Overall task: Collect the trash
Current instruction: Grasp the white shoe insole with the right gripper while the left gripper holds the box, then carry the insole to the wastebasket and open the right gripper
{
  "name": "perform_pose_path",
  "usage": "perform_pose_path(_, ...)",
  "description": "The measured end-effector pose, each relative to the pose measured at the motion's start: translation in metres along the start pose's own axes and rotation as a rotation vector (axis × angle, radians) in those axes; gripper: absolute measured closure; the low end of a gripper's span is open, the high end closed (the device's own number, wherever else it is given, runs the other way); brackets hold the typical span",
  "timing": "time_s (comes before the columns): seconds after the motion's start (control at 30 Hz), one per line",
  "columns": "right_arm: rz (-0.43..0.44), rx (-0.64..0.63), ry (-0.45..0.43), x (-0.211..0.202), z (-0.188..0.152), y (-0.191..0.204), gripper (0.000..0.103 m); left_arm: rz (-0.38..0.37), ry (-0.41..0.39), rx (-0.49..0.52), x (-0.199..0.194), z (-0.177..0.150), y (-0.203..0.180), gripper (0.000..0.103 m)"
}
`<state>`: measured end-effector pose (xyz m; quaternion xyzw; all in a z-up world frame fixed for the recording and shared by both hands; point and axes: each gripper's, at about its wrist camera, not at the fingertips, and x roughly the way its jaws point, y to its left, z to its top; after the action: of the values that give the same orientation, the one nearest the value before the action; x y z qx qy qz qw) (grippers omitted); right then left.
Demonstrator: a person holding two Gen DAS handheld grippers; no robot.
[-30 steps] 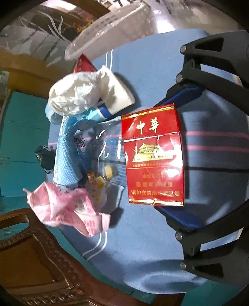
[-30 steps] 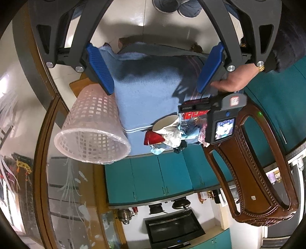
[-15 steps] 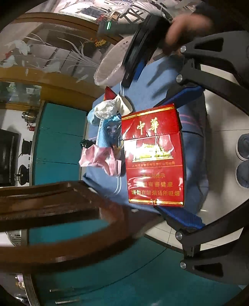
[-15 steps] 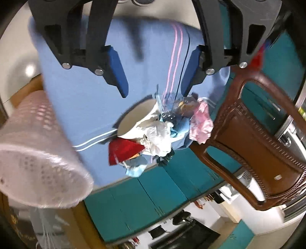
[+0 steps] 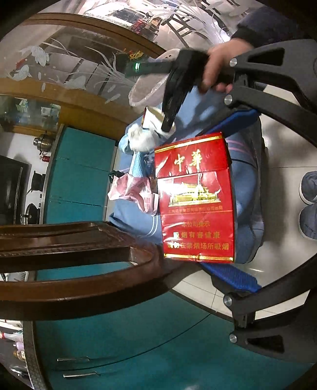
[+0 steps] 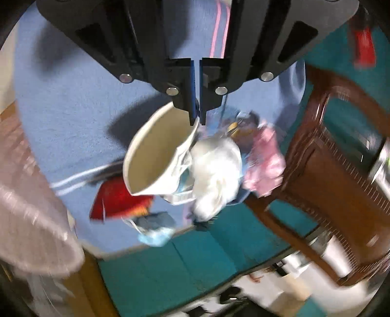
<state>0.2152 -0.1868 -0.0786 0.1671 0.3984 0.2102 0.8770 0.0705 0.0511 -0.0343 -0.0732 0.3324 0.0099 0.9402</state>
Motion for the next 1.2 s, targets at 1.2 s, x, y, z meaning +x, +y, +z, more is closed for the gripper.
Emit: perform_pose_path(1.2, -0.129, -0.328, -0.157, -0.164, -0.099, 0.064, 0.1, 0.001, 0.06, 0.056, 0.012, -0.027, -0.025, 0.011)
